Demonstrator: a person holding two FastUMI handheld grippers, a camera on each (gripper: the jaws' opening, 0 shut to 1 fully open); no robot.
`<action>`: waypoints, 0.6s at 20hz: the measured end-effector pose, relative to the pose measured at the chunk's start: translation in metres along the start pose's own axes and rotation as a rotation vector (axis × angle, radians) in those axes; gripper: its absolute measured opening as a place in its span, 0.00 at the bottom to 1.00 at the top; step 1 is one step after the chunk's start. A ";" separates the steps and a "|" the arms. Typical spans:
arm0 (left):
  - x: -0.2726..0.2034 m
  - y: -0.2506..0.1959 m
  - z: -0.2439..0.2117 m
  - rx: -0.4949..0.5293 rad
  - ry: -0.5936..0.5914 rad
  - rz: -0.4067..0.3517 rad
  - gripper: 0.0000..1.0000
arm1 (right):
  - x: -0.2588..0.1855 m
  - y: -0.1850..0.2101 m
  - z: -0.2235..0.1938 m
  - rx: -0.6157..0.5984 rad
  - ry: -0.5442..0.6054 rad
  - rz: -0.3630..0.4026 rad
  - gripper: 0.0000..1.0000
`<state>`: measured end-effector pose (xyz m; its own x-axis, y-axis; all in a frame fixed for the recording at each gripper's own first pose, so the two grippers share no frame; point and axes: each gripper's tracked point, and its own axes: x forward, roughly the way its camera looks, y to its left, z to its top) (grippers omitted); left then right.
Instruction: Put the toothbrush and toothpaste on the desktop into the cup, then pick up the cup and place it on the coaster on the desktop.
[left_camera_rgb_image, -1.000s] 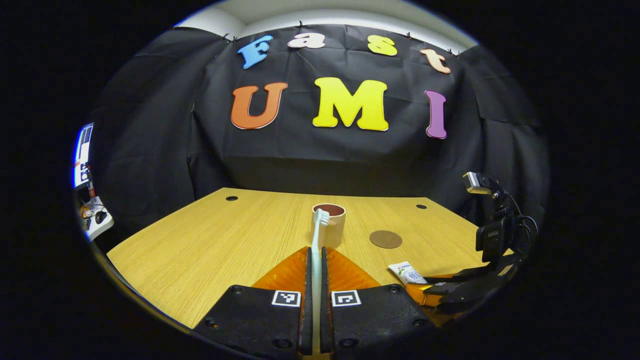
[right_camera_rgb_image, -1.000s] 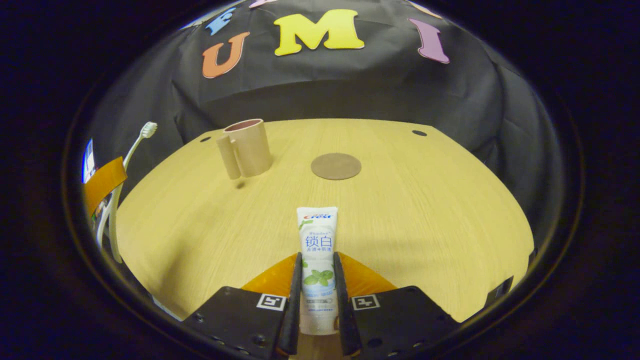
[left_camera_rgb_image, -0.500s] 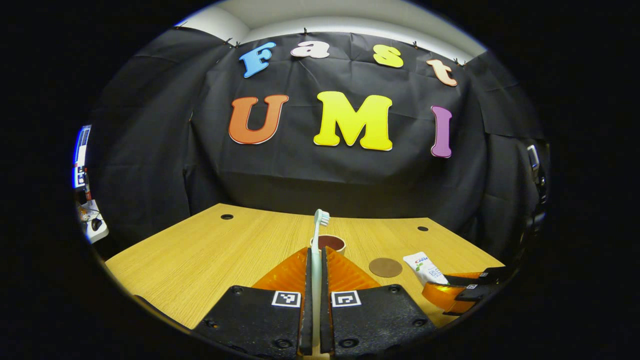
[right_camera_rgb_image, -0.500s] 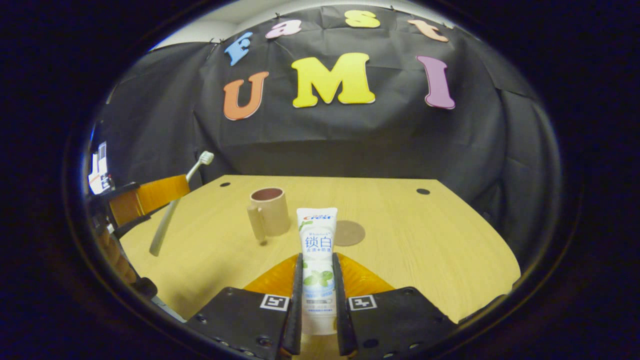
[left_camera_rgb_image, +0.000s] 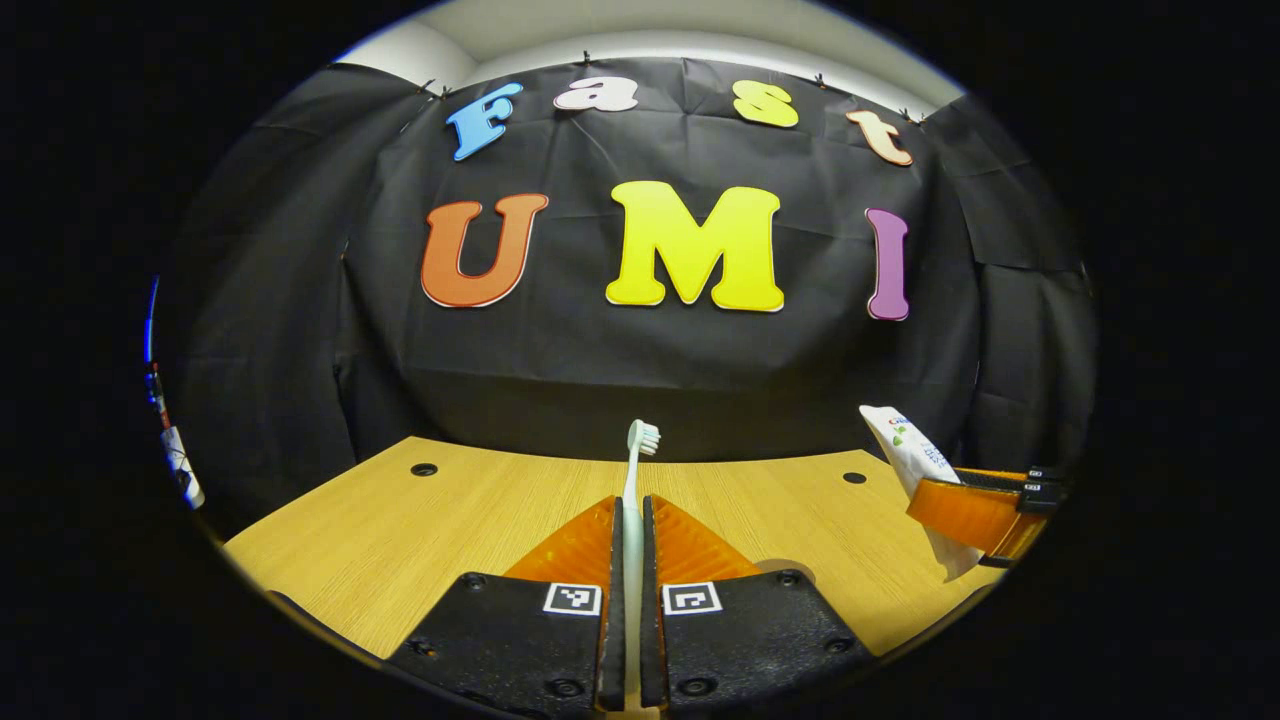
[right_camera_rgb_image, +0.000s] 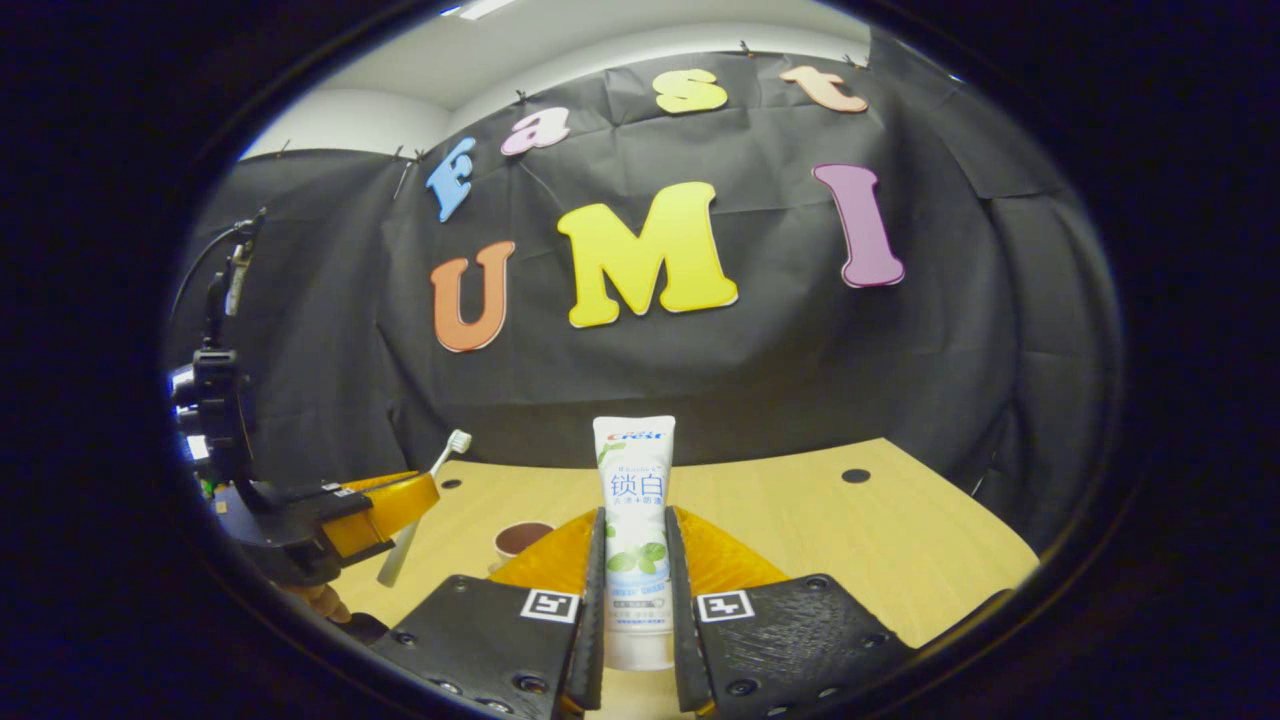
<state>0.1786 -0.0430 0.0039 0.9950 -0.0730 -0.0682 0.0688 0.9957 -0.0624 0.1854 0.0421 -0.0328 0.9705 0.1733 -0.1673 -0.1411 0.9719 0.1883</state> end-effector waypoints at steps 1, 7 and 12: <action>0.008 0.001 0.001 0.005 -0.002 0.003 0.08 | 0.007 -0.002 0.002 -0.006 -0.004 -0.003 0.28; 0.071 -0.001 -0.005 -0.003 0.015 0.004 0.08 | 0.047 -0.009 -0.016 0.007 0.029 0.012 0.28; 0.100 0.013 -0.008 -0.003 0.006 0.049 0.09 | 0.063 -0.019 -0.029 -0.023 0.043 -0.004 0.28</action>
<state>0.2784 -0.0381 -0.0122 0.9967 -0.0245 -0.0768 0.0197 0.9979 -0.0620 0.2431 0.0396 -0.0749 0.9621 0.1752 -0.2092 -0.1418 0.9760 0.1655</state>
